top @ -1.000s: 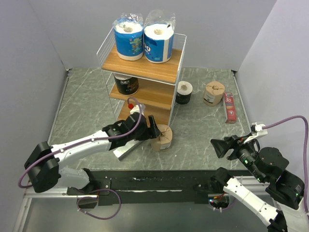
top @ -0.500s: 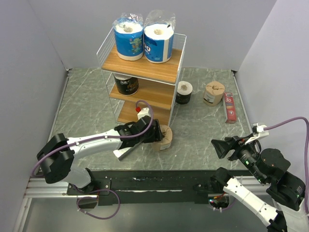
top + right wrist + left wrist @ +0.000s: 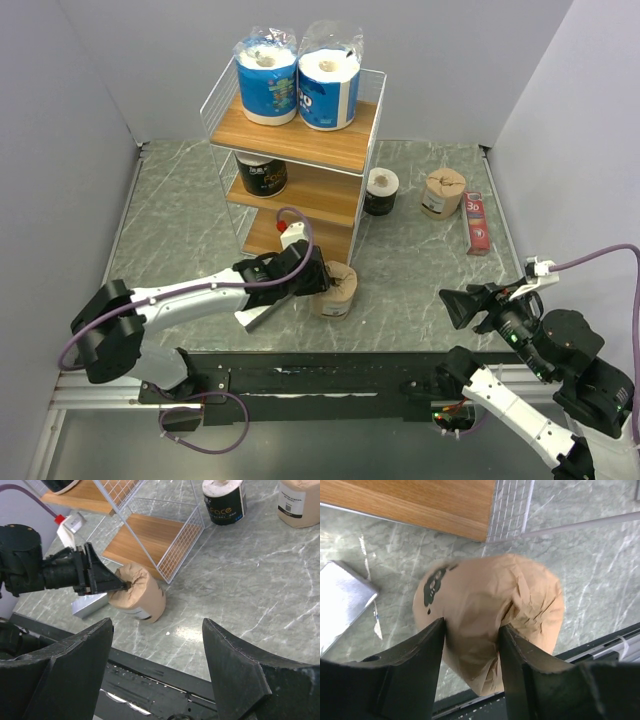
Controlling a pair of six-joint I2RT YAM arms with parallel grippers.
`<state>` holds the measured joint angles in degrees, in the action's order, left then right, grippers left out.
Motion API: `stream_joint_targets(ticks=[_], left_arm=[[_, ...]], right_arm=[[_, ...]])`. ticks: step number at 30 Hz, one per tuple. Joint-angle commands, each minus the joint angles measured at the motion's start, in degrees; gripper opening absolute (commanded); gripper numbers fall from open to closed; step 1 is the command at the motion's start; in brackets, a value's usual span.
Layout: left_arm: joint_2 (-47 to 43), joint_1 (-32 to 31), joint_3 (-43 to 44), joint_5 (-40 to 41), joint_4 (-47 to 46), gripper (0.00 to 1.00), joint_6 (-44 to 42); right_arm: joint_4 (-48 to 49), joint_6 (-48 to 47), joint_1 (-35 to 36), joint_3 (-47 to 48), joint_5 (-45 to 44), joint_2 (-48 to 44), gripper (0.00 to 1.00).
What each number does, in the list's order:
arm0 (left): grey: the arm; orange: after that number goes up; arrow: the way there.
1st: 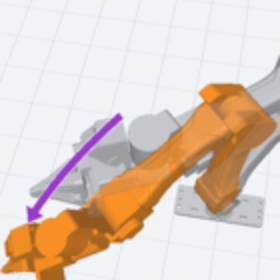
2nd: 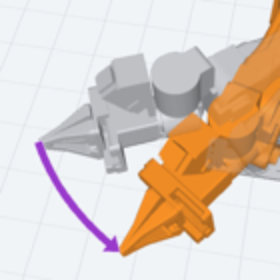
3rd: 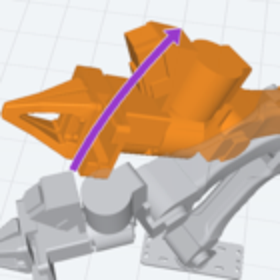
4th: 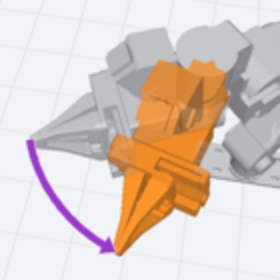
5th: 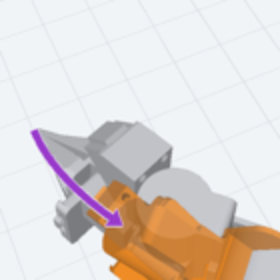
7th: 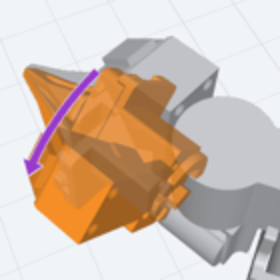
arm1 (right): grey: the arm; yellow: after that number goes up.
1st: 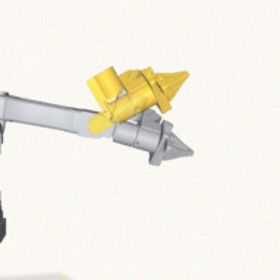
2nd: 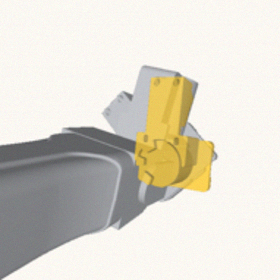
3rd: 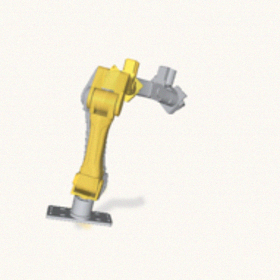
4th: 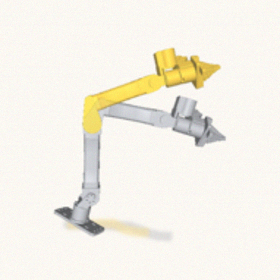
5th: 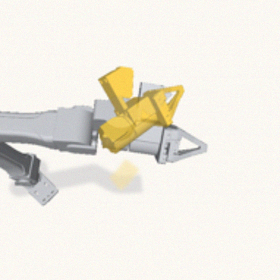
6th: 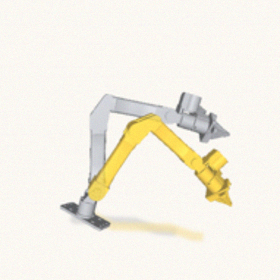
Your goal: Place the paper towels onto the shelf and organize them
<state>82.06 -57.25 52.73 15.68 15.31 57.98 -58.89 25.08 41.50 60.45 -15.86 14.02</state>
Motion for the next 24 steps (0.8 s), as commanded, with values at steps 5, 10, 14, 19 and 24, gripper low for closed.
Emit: stream_joint_targets(ticks=[5, 10, 14, 19, 24], left_arm=[[-10.69, 1.35, 2.29, 4.44, 2.97, 0.48, 1.7], [-16.31, 5.74, 0.45, 4.89, 4.64, 0.47, 1.35], [-19.83, 10.84, -1.49, 4.09, 4.9, 0.46, 1.0], [-23.26, 16.81, -3.86, 4.18, 3.68, 0.46, 1.09], [-22.39, 20.51, -4.74, 5.06, 1.66, 0.44, 1.88]], right_arm=[[-0.52, 0.58, 0.34, 1.78, -1.11, -1.1, 0.79], [-0.61, 0.67, 0.25, 2.04, -1.19, -1.71, 0.79], [-1.05, 0.5, 0.25, 2.22, -1.19, -1.63, 0.79], [-1.14, 0.49, 0.34, 2.57, -1.46, -1.72, 0.79], [-1.22, 0.32, 0.34, 3.19, -1.28, -1.37, 0.79]])
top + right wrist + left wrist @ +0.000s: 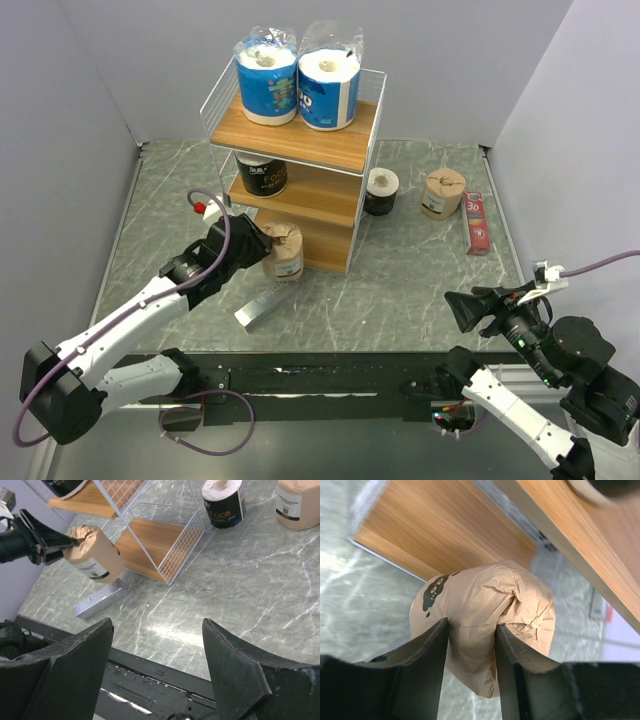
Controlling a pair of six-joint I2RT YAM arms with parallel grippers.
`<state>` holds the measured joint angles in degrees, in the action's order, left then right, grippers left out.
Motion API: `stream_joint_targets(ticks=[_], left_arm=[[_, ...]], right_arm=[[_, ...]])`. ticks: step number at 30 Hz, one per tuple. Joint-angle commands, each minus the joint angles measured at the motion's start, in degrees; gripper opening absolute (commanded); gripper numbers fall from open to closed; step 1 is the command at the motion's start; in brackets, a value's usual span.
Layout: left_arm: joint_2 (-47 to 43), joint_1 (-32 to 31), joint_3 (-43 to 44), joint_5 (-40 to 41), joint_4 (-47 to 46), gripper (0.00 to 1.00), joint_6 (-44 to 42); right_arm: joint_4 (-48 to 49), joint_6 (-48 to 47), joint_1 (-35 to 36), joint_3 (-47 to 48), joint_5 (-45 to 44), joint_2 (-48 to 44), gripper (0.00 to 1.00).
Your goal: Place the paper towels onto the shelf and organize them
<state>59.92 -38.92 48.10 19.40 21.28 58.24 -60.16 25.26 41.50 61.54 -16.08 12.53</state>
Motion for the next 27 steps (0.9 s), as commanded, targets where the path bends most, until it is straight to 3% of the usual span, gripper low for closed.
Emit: stream_joint_targets(ticks=[1, 27], left_arm=[[0.02, 2.96, -0.19, 1.34, -4.84, 0.43, 1.79], [10.21, 3.5, -4.5, 14.79, -19.95, 0.43, 15.32]], right_arm=[[-0.13, 0.06, 0.34, 2.36, -1.15, 0.3, 0.79], [-0.4, -0.56, 0.34, 3.5, -2.12, 0.74, 0.79]])
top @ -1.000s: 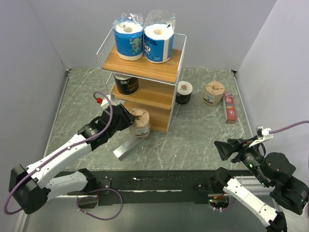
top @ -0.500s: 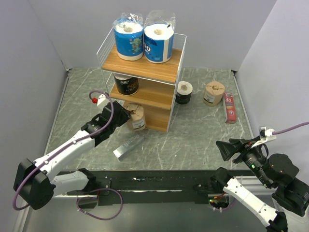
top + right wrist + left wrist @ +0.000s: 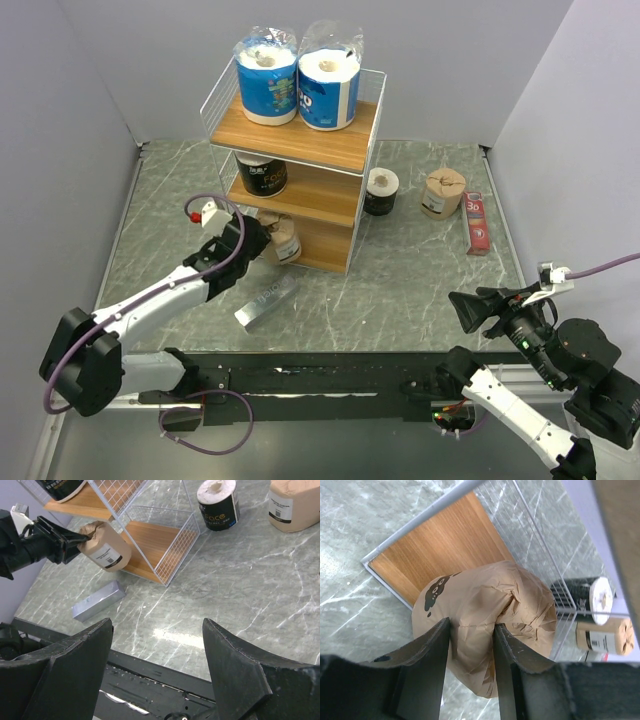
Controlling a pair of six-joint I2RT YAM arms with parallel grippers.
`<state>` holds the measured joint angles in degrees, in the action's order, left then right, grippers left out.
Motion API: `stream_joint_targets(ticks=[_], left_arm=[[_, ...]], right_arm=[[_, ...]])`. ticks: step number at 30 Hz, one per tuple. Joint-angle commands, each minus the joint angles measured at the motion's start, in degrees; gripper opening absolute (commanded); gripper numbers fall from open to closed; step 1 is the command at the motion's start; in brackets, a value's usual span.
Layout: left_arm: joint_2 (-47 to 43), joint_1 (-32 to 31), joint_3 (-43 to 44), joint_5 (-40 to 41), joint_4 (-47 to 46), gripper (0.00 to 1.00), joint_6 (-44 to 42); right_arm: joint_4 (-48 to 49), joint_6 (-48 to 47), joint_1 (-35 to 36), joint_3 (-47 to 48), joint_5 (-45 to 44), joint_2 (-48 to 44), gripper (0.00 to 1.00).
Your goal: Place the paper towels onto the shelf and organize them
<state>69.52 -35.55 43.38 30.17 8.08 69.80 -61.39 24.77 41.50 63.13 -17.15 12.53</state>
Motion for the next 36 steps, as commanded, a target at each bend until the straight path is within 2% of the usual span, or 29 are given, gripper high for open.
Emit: stream_joint_targets(ticks=[1, 7, 11, 12, 21, 24, 27, 31, 36], left_arm=[[0.71, 0.13, 0.13, 4.36, -7.11, 0.43, 4.11], [2.46, 0.22, 0.31, 6.48, -7.72, 0.48, 6.05], [4.13, 0.04, 1.01, 5.16, -7.11, 0.69, 4.47], [4.05, -0.39, 1.1, 5.42, -6.33, 0.71, 4.12], [-7.98, -1.89, -2.24, 5.69, -1.23, 0.74, -5.71], [-11.15, -1.89, -2.59, 3.76, 2.29, 0.72, -7.66], [-13.79, -1.89, -4.26, -1.32, 3.08, 0.66, -10.03], [-14.85, -1.98, -7.5, -7.83, 2.65, 0.47, -11.09], [-13.62, -2.16, -10.85, -9.61, -0.25, 0.35, -8.02]], right_arm=[[0.83, 0.01, 0.34, 1.91, -1.05, 0.65, 0.79], [0.04, 0.45, 0.34, 2.52, -1.14, 0.74, 0.79], [-0.57, 0.54, 0.34, 2.78, -1.13, 0.3, 0.79], [-0.84, 0.62, 0.34, 3.22, -1.22, 0.38, 0.79], [-1.28, 1.06, 0.25, 2.61, -1.31, -0.58, 0.79], [-1.19, 1.5, 0.34, 1.99, -0.7, -0.58, 0.79], [-1.54, 1.77, 0.25, 1.91, -0.52, -0.67, 0.79], [-1.72, 1.94, 0.17, 2.08, -0.69, -1.28, 0.79], [-1.37, 2.03, 0.25, 2.43, -0.61, -1.37, 0.79]])
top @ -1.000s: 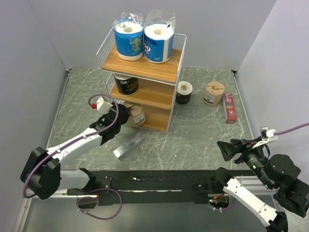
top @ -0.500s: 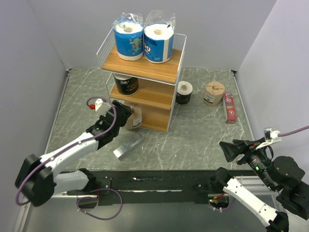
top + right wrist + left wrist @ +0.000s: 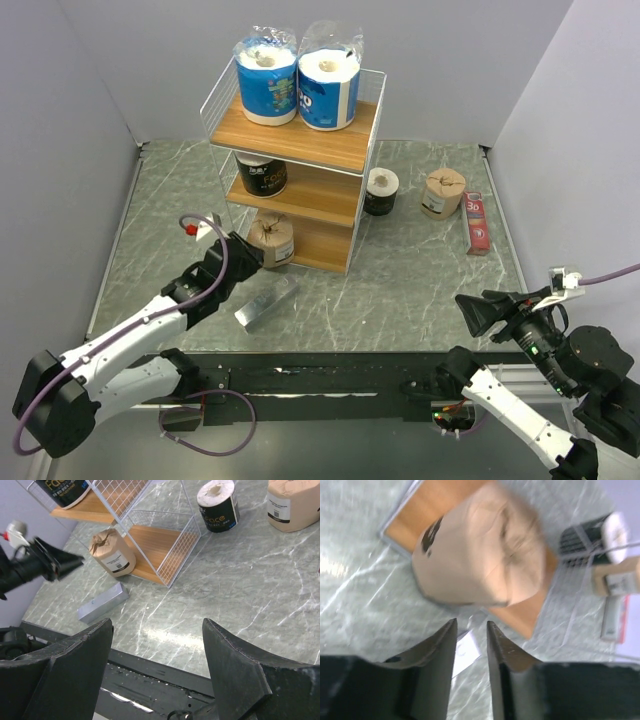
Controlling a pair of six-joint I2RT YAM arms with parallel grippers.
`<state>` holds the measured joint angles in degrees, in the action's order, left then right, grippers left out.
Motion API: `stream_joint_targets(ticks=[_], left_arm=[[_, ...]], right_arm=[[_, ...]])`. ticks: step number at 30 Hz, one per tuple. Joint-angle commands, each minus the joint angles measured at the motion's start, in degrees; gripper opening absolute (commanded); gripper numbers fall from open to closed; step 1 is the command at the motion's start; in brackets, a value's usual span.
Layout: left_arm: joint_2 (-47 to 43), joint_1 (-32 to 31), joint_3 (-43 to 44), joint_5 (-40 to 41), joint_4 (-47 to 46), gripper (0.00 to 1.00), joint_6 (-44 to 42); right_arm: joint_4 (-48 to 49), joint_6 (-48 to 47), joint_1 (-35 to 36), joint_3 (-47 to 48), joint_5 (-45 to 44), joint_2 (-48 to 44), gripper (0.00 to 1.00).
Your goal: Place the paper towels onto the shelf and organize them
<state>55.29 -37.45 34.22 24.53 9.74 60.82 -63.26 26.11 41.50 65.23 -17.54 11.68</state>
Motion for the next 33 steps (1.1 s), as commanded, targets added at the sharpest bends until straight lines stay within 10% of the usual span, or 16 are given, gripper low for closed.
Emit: stream_joint_targets(ticks=[1, 33], left_arm=[[1.05, -0.25, -2.05, -4.32, -3.39, 0.33, 1.49], [19.68, -0.17, 7.97, 7.37, -8.68, 0.28, 13.53]], right_arm=[[0.51, 0.52, 0.25, 0.42, -0.04, -0.26, 0.79], [3.94, -1.06, 0.25, -2.13, 0.67, 0.45, 0.8]])
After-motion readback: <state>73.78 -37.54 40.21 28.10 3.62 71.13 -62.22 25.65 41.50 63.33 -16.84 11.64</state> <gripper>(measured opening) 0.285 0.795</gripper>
